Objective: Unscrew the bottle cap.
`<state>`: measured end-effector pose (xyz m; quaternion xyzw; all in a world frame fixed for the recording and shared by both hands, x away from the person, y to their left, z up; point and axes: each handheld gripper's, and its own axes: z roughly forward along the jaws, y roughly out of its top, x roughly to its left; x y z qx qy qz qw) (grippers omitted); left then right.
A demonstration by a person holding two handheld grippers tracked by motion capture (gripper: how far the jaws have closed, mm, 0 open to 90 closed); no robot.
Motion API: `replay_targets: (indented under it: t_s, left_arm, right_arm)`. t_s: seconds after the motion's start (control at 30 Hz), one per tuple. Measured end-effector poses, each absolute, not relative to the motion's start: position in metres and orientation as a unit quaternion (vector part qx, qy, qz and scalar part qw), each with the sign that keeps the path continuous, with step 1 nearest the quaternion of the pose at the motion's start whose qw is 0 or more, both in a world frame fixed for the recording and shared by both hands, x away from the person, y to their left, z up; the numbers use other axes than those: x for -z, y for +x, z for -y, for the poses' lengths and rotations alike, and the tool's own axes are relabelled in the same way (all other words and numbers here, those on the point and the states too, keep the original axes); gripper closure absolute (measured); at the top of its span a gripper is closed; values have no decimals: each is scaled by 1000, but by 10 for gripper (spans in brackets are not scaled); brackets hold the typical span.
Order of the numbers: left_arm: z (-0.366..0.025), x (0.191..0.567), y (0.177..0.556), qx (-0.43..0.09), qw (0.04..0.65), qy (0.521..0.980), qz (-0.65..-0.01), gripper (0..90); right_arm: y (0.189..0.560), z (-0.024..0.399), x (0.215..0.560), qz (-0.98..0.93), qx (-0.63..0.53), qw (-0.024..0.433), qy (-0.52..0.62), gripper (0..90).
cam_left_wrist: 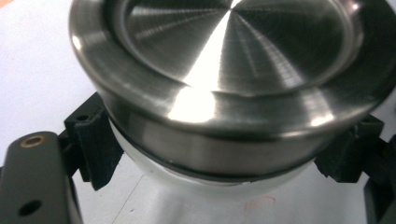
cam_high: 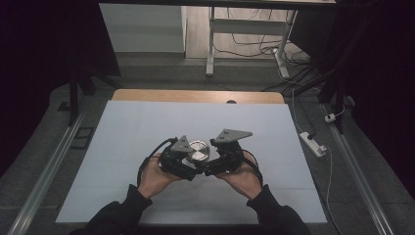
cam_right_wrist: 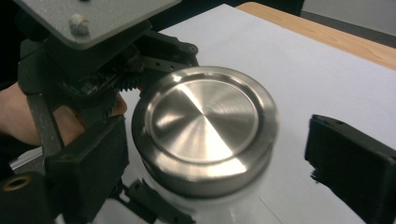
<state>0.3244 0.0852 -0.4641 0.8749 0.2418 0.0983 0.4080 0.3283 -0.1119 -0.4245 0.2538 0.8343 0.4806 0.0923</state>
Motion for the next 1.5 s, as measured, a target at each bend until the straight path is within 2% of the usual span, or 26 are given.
replay_targets:
  t_s: [0.17, 0.37, 0.53, 0.7, 0.97, 1.07, 1.3, 1.47, 1.5]
  left_arm:
    - [-85, 464, 324, -97, 411, 872, -249, 158]
    - [-85, 465, 325, -92, 410, 871, -252, 158]
    - [-89, 463, 326, -82, 411, 880, -225, 157]
    - [-91, 460, 326, -62, 425, 880, -202, 157]
    - [-93, 459, 325, -23, 440, 885, -152, 158]
    - [-92, 459, 324, -24, 437, 886, -153, 158]
    - [-92, 460, 326, -48, 429, 879, -200, 158]
    - [-92, 461, 327, -64, 427, 872, -232, 158]
    - [-93, 461, 327, -70, 424, 871, -238, 158]
  right_arm:
    - [331, 102, 426, -836, -481, 93, 248, 160]
    - [329, 98, 426, -839, -480, 112, 232, 196]
    - [331, 102, 423, -846, -482, 99, 202, 196]
    - [336, 107, 420, -852, -491, 71, 166, 196]
    - [356, 121, 418, -858, -509, -22, 60, 196]
    - [358, 121, 419, -860, -508, -33, 47, 193]
    - [353, 119, 413, -857, -496, -6, 137, 56]
    - [344, 113, 411, -852, -484, 51, 194, 85]
    - [344, 113, 411, -852, -484, 51, 194, 85]
